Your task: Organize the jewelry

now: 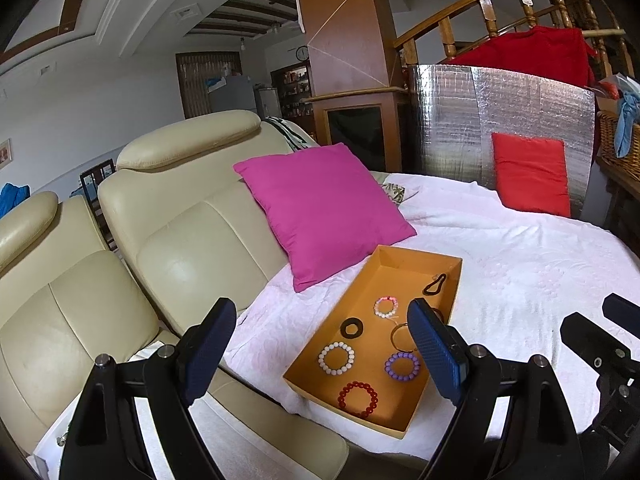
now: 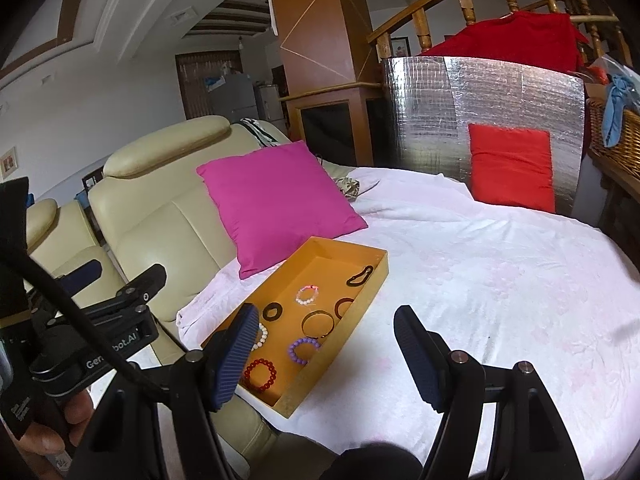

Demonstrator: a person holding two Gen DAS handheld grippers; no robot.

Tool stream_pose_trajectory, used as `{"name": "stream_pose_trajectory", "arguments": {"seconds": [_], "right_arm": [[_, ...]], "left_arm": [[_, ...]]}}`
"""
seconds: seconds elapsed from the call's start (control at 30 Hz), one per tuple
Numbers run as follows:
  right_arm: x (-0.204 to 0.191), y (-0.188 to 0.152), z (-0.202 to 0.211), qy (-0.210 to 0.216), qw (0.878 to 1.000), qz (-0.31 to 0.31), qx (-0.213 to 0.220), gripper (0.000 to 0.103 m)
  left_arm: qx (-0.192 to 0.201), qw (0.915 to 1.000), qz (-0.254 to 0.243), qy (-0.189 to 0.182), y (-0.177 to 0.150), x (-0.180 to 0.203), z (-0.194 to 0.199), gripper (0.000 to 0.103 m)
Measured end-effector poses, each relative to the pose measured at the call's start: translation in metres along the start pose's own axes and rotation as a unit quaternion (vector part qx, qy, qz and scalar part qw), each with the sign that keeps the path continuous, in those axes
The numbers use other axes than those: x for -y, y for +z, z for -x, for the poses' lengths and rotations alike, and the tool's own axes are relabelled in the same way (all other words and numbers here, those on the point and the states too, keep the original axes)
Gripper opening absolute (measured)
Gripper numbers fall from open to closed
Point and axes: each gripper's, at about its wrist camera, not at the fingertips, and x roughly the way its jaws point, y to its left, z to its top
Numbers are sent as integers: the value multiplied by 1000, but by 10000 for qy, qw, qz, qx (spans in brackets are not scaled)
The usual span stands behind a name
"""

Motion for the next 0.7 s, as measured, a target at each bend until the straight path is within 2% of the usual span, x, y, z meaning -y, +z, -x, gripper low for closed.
{"name": "stream_pose_trajectory", "arguments": {"seconds": [0.7], "right_arm": [[-18, 16, -34, 43, 9995, 307, 18, 74]], "left_arm": [[-136, 9998, 101, 120, 5, -15, -29, 88]]}}
